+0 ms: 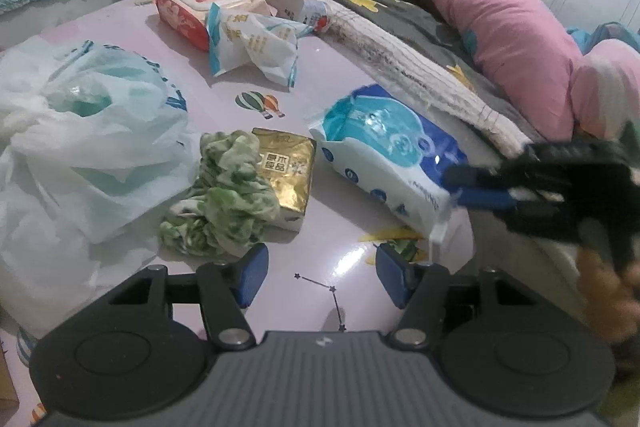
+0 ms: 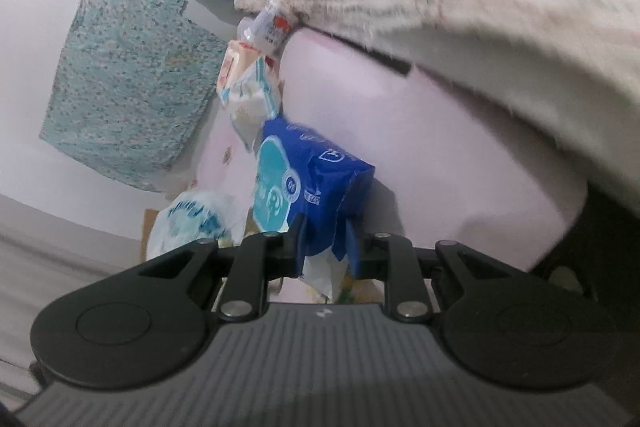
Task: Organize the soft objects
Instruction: 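Lift the wipes pack with the right tool while the left tool grasps it too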
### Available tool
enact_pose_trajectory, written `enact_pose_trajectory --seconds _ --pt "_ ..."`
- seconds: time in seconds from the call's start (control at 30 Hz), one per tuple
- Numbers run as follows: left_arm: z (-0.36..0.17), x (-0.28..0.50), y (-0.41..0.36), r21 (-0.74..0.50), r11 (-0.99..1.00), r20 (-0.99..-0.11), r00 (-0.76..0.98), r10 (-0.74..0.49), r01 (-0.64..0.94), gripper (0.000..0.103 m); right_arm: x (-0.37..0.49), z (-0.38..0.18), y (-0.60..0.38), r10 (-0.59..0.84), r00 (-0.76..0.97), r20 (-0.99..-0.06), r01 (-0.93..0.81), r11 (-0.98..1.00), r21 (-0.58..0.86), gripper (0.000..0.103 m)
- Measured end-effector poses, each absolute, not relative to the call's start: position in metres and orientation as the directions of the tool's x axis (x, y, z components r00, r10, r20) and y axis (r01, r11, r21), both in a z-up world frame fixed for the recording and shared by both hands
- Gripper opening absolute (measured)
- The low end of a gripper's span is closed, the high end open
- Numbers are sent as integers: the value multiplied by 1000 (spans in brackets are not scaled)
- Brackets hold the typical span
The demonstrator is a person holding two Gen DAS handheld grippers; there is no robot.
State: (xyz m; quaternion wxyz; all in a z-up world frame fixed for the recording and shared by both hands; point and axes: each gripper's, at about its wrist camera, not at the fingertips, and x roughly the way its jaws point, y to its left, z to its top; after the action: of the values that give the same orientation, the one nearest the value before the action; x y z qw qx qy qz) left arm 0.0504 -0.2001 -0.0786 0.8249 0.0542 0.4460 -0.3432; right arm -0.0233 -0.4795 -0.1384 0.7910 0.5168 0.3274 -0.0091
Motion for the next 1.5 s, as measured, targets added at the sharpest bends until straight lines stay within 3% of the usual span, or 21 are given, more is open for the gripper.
enact_pose_trajectory --seconds 0.13,0.4,0.53,0.83,1.37,1.5 --pt "-77 49 -206 -224 749 -768 360 -530 624 60 -36 -139 -471 376 770 -515 330 456 826 24" --pt "-76 53 -215 -310 700 -751 285 -595 644 63 -49 -88 -489 307 824 -477 227 592 773 46" --pt "-76 57 -223 -353 673 -741 245 -625 650 71 -18 -84 -505 293 837 -461 211 605 768 47" --pt "-82 67 -248 -389 649 -753 180 -633 654 71 45 -117 -503 342 771 -537 248 614 749 47" --pt "-85 69 -263 -343 643 -781 172 -600 684 78 18 -134 -490 453 718 -530 248 544 801 48" --pt "-87 73 -271 -307 656 -800 187 -571 690 85 21 -133 -496 429 730 -532 255 551 794 48"
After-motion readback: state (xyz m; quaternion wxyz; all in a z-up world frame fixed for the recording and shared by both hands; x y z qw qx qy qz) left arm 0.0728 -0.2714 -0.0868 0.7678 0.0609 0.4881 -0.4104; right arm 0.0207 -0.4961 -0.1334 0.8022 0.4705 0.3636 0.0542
